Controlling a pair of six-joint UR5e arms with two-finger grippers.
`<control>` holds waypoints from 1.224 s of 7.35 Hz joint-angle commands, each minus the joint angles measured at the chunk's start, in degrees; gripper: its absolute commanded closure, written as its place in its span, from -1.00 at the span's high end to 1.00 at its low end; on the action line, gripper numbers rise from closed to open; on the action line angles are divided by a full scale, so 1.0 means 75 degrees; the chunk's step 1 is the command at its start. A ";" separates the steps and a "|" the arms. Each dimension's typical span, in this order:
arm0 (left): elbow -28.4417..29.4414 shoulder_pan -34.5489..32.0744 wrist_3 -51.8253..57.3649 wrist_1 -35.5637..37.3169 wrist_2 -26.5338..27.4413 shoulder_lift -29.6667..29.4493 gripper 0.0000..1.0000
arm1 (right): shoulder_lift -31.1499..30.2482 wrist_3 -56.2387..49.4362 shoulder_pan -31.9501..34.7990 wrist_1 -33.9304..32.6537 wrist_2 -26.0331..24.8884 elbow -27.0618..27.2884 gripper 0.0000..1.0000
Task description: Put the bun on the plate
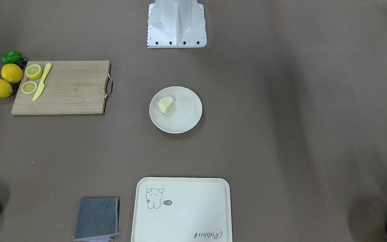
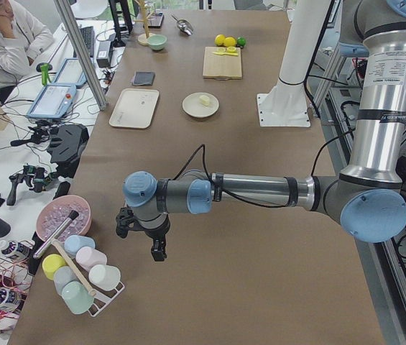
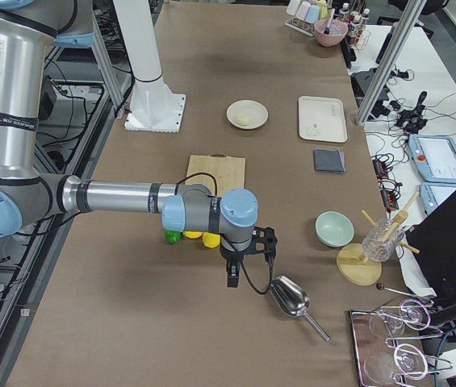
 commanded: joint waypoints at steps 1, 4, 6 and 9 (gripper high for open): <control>0.0002 0.0000 0.0000 0.0000 0.0002 0.0003 0.97 | 0.0000 0.0000 0.0000 0.0002 -0.0003 0.0029 1.00; 0.0014 0.0000 0.0000 0.0000 0.0002 0.0003 0.97 | 0.0000 0.0000 0.0000 0.0002 0.0008 0.0088 1.00; 0.0014 0.0000 0.0000 0.0000 0.0002 0.0003 0.97 | 0.0000 0.0000 0.0000 0.0002 0.0008 0.0088 1.00; 0.0014 0.0000 0.0000 0.0000 0.0002 -0.0008 0.97 | 0.0000 0.0000 0.0000 0.0002 0.0008 0.0135 1.00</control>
